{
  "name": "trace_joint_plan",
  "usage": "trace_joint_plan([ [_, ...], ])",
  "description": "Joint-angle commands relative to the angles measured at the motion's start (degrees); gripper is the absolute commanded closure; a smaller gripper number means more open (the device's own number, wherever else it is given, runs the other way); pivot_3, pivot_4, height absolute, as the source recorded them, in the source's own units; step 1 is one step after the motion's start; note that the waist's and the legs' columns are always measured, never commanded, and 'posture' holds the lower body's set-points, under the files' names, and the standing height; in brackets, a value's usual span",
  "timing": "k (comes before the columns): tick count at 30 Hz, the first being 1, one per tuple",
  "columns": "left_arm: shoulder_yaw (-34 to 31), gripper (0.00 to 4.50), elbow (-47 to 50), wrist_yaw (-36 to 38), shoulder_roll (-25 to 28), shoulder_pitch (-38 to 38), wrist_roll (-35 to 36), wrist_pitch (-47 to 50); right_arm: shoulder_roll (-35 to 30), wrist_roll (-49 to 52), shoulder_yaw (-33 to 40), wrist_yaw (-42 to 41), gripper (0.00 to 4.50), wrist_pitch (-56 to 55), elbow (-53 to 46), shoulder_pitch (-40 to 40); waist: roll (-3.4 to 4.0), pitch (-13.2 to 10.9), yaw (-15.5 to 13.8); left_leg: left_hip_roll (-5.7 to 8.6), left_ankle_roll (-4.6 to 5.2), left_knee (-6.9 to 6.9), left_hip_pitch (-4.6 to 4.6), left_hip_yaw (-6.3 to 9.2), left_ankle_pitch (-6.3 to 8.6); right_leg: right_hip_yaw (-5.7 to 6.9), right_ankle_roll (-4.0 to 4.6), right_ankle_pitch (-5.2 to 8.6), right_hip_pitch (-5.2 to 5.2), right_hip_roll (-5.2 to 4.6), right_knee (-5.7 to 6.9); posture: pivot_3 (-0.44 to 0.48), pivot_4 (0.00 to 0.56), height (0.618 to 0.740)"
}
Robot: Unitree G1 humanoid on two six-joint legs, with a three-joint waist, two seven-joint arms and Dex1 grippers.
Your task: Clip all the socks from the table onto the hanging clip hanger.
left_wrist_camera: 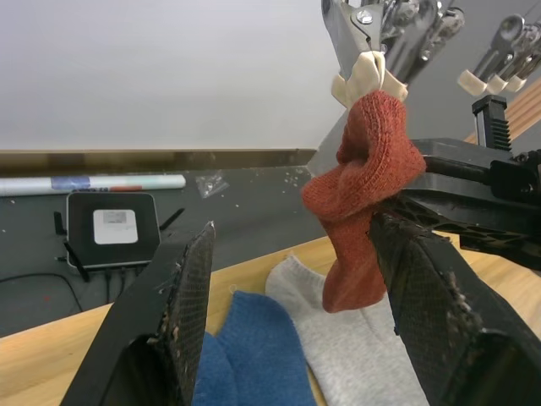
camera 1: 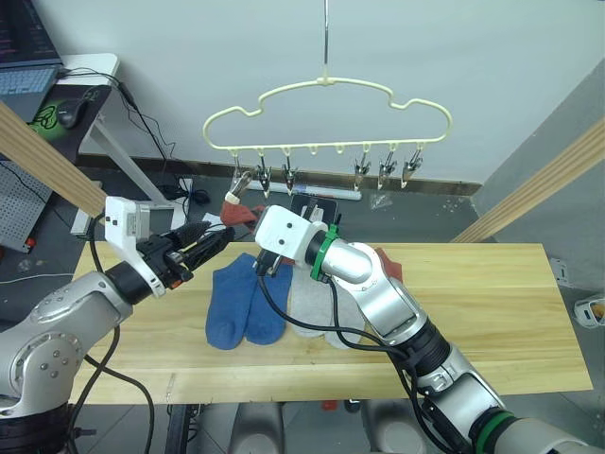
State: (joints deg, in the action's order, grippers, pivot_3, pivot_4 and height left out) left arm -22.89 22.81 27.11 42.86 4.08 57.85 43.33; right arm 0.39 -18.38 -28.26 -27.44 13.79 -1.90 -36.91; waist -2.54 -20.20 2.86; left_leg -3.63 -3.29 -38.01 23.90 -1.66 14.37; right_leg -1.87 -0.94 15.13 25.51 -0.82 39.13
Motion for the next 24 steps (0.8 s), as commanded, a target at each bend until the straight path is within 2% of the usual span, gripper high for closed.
trace_joint_plan([
  [1, -0.36, 1.40, 2.62, 0.95, -0.40, -0.49, -0.77, -0.90, 0.67, 0.89, -0.66, -0.38, 4.50, -0.45, -2.72, 0.20, 0.00, 0.00, -0.01, 0.00, 0.01, 0.00, 0.00, 0.00, 0.00, 0.00, 0.00, 0.00, 0.00, 0.00, 0.00, -0.044, 0.311, 0.735],
  [2, -0.33, 1.40, 2.73, 0.99, -0.52, -0.59, -0.91, -0.84, 0.80, 1.11, -0.61, -0.45, 4.50, -0.28, -2.75, 0.35, 0.00, 0.00, -0.02, 0.00, 0.02, 0.00, 0.00, 0.00, 0.01, 0.00, 0.00, 0.00, 0.00, 0.00, 0.00, -0.044, 0.311, 0.735],
  [5, -0.35, 1.37, 2.97, 1.17, -0.77, -0.88, -1.16, -0.67, 0.99, 1.37, -0.52, -0.43, 3.75, -0.01, -2.81, 0.60, 0.00, 0.00, -0.01, -0.01, 0.03, 0.00, 0.00, 0.00, 0.02, 0.00, 0.00, 0.00, 0.00, 0.00, 0.00, -0.045, 0.313, 0.735],
  [11, -0.66, 1.37, 2.73, 1.60, -0.99, -0.91, -1.42, -0.34, 0.04, 1.14, -1.05, -1.07, 1.61, 0.04, -3.39, 0.94, 0.00, 0.00, 0.00, -0.01, 0.07, 0.00, 0.00, 0.01, 0.04, 0.00, 0.00, 0.00, 0.00, 0.00, 0.02, -0.050, 0.310, 0.735],
  [18, -0.81, 1.37, 2.65, 1.81, -1.06, -1.01, -1.68, -0.21, -1.14, 1.28, -0.79, -2.34, 1.61, 0.55, -5.42, 1.92, -0.01, 0.01, 0.01, -0.01, 0.10, -0.01, 0.00, 0.02, 0.06, 0.01, 0.00, 0.00, 0.00, 0.00, 0.03, -0.053, 0.307, 0.735],
  [24, -1.12, 1.37, 2.51, 1.95, -0.85, -1.48, -2.26, -0.40, -4.41, 2.59, 0.67, -5.41, 1.61, 4.33, -11.95, 4.11, -0.01, 0.01, 0.01, -0.01, 0.10, -0.01, 0.00, 0.02, 0.06, 0.00, 0.00, 0.00, 0.00, 0.00, 0.03, -0.056, 0.314, 0.735],
])
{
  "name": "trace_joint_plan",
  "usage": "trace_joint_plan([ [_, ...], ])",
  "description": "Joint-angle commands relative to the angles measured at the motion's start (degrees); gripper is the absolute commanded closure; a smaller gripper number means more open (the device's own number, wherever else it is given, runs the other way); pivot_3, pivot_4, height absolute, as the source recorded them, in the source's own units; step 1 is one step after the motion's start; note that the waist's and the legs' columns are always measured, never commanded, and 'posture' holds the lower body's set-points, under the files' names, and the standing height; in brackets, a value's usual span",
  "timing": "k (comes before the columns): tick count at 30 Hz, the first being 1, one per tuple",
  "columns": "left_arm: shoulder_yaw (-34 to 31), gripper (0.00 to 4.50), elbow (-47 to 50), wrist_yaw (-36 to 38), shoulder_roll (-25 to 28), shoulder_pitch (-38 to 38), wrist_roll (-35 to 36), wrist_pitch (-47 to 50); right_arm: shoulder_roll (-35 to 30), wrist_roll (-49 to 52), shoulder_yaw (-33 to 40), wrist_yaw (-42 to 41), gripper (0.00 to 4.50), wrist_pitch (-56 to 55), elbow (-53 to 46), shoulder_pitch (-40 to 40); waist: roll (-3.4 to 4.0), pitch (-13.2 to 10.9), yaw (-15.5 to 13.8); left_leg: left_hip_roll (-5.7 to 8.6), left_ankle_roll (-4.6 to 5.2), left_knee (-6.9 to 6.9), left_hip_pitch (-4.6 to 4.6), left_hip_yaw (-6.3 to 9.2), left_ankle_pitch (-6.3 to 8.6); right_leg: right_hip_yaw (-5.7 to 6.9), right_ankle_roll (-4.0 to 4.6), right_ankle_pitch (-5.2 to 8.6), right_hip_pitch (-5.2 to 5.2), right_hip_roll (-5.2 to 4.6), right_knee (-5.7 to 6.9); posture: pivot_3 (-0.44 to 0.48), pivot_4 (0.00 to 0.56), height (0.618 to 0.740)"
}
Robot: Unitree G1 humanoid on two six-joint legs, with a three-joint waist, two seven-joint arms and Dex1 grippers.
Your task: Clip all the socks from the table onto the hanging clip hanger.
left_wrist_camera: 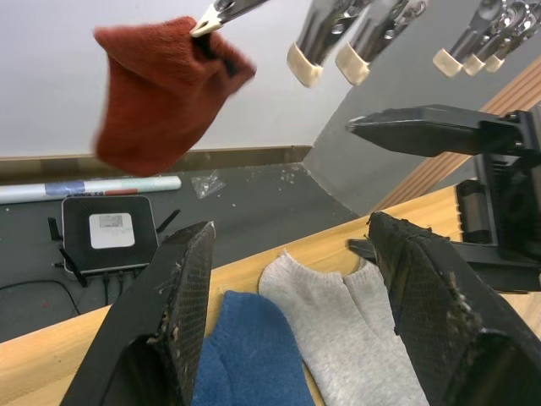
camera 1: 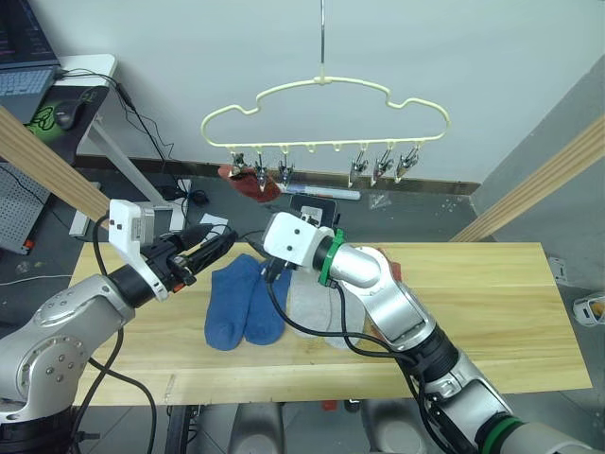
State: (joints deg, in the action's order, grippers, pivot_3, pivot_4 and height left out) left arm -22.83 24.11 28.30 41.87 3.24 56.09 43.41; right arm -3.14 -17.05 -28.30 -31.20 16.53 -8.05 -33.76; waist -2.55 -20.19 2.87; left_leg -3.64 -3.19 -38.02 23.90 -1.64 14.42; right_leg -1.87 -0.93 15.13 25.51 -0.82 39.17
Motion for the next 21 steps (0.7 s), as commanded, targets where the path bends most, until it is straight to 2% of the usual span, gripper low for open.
trace_joint_plan([
  [1, -1.17, 1.37, 1.16, 0.83, 0.24, -0.90, -1.04, -0.75, -1.72, 1.85, 1.32, -2.36, 1.61, 2.75, -7.53, 1.39, 0.00, 0.00, -0.01, 0.00, 0.00, 0.00, 0.00, 0.00, 0.00, 0.00, 0.00, 0.00, 0.00, 0.00, 0.00, -0.059, 0.317, 0.735],
  [14, 0.66, 1.37, 3.22, 2.44, -1.49, -3.36, -5.89, -3.47, -19.91, 13.48, 13.04, -12.50, 1.61, 14.63, -27.27, 12.96, 0.02, -0.02, 0.02, 0.03, 0.04, -0.01, -0.01, 0.00, 0.01, -0.02, -0.01, 0.00, -0.02, 0.00, -0.02, -0.091, 0.349, 0.735],
  [21, 4.13, 1.37, 5.16, 0.70, -4.41, -1.93, -12.53, -8.51, -26.78, 23.39, 20.40, -16.11, 1.61, 19.09, -35.54, 21.33, 0.02, -0.01, 0.08, 0.07, 0.04, -0.02, -0.04, 0.01, 0.01, -0.02, -0.01, 0.01, -0.07, 0.10, -0.04, -0.106, 0.339, 0.735],
])
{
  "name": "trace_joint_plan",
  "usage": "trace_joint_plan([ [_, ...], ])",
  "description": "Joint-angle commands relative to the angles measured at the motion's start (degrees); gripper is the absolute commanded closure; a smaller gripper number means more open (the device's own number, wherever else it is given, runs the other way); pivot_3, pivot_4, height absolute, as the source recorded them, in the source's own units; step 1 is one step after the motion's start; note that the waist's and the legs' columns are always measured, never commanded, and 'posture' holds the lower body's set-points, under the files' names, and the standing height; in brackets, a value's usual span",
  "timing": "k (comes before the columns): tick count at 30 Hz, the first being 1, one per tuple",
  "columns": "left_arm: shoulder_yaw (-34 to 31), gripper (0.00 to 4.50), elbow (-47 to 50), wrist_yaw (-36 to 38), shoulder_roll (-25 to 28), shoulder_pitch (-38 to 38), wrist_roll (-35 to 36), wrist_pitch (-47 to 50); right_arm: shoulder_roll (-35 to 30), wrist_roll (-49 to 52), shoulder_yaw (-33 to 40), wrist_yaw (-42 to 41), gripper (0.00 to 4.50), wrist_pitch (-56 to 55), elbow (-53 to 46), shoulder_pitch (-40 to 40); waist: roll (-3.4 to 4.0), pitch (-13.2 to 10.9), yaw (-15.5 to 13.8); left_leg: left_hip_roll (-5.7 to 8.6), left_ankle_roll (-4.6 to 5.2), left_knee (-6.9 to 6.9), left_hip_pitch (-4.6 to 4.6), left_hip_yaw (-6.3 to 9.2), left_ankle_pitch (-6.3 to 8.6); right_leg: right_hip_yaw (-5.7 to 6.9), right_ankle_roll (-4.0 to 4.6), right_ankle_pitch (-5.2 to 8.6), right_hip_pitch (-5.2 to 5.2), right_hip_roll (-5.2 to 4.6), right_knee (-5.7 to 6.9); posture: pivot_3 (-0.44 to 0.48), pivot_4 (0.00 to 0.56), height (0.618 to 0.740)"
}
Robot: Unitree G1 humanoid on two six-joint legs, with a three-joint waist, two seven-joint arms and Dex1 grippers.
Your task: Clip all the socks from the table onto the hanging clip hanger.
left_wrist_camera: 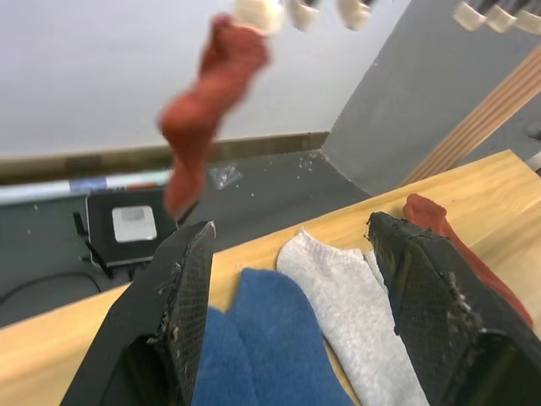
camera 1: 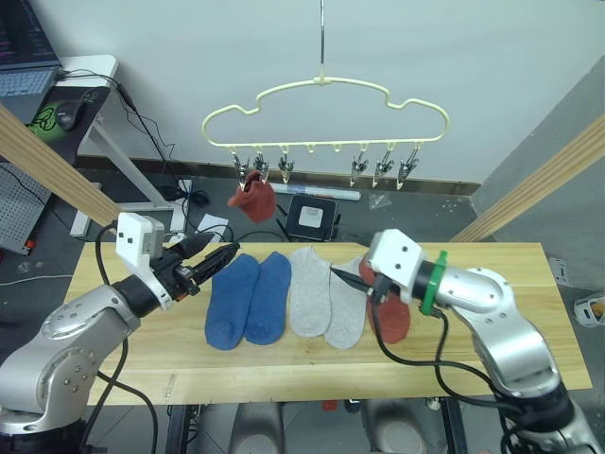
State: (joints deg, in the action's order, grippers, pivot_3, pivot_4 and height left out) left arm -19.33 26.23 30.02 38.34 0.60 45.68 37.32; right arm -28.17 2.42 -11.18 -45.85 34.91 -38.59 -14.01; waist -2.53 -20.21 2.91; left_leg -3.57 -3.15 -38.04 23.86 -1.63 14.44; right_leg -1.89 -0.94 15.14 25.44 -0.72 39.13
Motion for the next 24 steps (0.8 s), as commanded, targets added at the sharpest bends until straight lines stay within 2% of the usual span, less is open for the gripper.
trace_joint_plan([
  [1, 1.01, 1.37, 3.47, -1.97, -1.68, 1.26, -2.38, -2.50, -2.64, 5.18, 4.40, -1.71, 1.61, 1.08, -5.68, 2.15, 0.00, 0.00, 0.05, 0.00, 0.00, -0.01, 0.00, 0.00, 0.00, 0.00, 0.00, 0.00, -0.01, 0.00, 0.00, -0.108, 0.338, 0.735],
  [7, 2.92, 1.37, 3.24, -4.86, -5.77, 4.90, -5.26, -5.07, -4.59, 10.86, 8.26, -1.11, 1.61, 2.22, -6.09, 1.37, 0.00, 0.00, 0.31, 0.02, 0.01, -0.07, -0.04, 0.00, -0.01, 0.00, 0.00, -0.02, -0.10, 0.37, -0.02, -0.127, 0.335, 0.735],
  [11, 4.99, 2.23, 2.91, -5.22, -7.30, 6.35, -8.70, -7.55, -5.46, 13.08, 8.93, -0.46, 1.58, 2.38, -6.45, 1.14, 0.00, 0.00, 0.35, -0.02, 0.00, -0.06, -0.05, 0.02, -0.02, 0.00, 0.01, -0.03, -0.09, 0.45, -0.01, -0.133, 0.336, 0.735],
  [24, 11.90, 2.23, -0.60, -7.82, -16.19, 8.26, -22.68, -22.76, -7.15, 19.72, 10.00, 2.52, 1.58, 4.12, -7.76, -1.41, 0.00, 0.04, 0.46, -0.01, 0.01, -0.09, -0.04, 0.00, -0.01, -0.05, 0.02, -0.05, -0.10, 0.45, -0.03, -0.160, 0.322, 0.735],
])
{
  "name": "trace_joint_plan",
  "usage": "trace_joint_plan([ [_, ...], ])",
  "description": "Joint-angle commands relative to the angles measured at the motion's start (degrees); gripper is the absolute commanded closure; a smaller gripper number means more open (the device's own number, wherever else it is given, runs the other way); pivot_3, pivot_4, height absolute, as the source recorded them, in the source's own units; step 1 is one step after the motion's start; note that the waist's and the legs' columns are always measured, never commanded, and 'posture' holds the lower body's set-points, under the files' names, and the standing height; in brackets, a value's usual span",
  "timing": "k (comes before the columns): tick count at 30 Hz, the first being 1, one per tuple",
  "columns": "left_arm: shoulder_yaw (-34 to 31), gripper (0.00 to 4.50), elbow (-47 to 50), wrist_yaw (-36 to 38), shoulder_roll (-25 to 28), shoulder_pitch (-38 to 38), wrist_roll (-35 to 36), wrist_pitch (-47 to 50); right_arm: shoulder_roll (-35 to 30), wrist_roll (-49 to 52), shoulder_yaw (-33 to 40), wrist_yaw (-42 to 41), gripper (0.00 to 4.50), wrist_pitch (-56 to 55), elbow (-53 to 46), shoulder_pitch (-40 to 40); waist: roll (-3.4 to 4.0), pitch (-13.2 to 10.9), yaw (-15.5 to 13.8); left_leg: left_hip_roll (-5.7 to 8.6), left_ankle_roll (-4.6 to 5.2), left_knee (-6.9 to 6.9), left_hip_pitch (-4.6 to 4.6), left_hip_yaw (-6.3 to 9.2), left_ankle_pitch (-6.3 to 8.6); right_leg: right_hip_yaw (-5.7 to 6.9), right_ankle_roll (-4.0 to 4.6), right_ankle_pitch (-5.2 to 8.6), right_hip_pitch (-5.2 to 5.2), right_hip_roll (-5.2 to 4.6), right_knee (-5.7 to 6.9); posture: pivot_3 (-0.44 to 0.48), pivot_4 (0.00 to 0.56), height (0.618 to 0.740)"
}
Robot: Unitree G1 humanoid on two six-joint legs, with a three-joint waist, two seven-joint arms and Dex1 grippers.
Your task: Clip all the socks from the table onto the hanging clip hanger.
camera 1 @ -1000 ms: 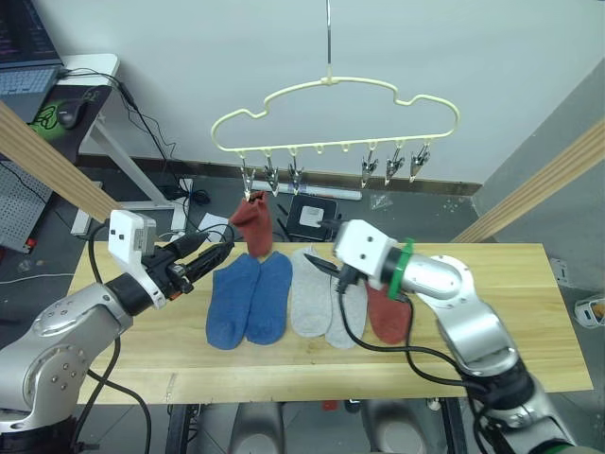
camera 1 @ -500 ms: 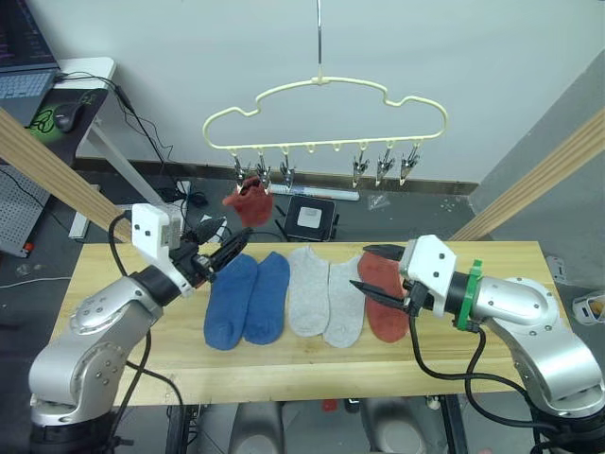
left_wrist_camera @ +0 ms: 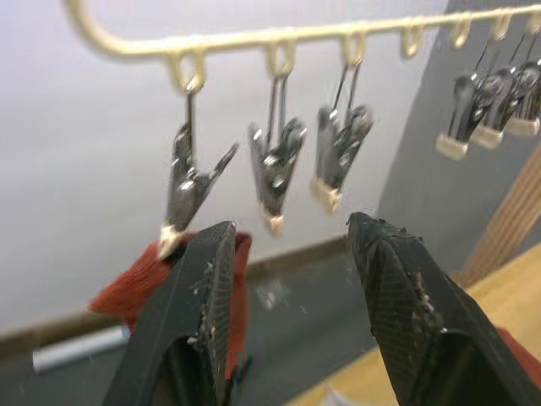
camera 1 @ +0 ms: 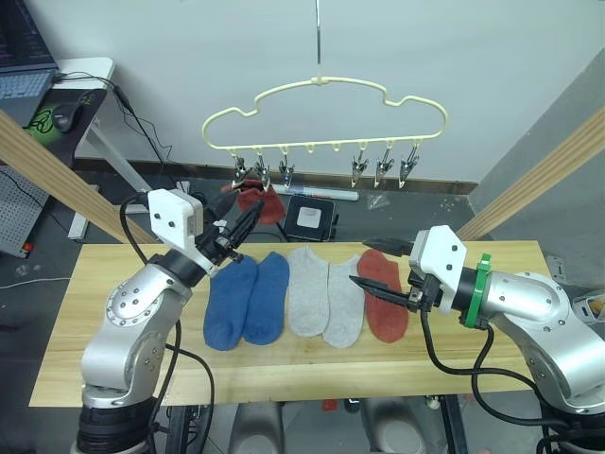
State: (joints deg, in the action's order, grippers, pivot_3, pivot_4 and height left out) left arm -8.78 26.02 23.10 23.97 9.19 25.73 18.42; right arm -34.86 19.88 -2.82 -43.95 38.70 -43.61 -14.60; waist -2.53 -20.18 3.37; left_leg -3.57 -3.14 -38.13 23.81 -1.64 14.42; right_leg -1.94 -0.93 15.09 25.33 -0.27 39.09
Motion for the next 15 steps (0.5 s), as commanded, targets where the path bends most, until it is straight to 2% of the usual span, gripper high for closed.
trace_joint_plan([
  [1, 1.65, 2.23, -1.07, -1.43, -2.71, -0.24, -3.36, -4.36, -0.66, 2.70, 1.72, 0.85, 1.58, 0.58, -2.80, -1.08, 0.00, 0.02, -0.01, 0.00, 0.00, 0.00, 0.00, 0.00, 0.00, 0.00, 0.00, 0.00, -0.01, 0.00, 0.00, -0.161, 0.322, 0.735],
  [15, 3.90, 2.23, -9.02, -3.66, -8.93, 4.74, -8.36, -9.64, -2.68, 6.94, 2.00, 2.95, 1.58, 2.10, -3.12, -3.46, -0.01, 0.03, 0.02, 0.01, 0.02, -0.06, 0.03, 0.01, 0.00, 0.01, -0.05, -0.04, -0.03, 0.00, -0.01, -0.174, 0.323, 0.735],
])
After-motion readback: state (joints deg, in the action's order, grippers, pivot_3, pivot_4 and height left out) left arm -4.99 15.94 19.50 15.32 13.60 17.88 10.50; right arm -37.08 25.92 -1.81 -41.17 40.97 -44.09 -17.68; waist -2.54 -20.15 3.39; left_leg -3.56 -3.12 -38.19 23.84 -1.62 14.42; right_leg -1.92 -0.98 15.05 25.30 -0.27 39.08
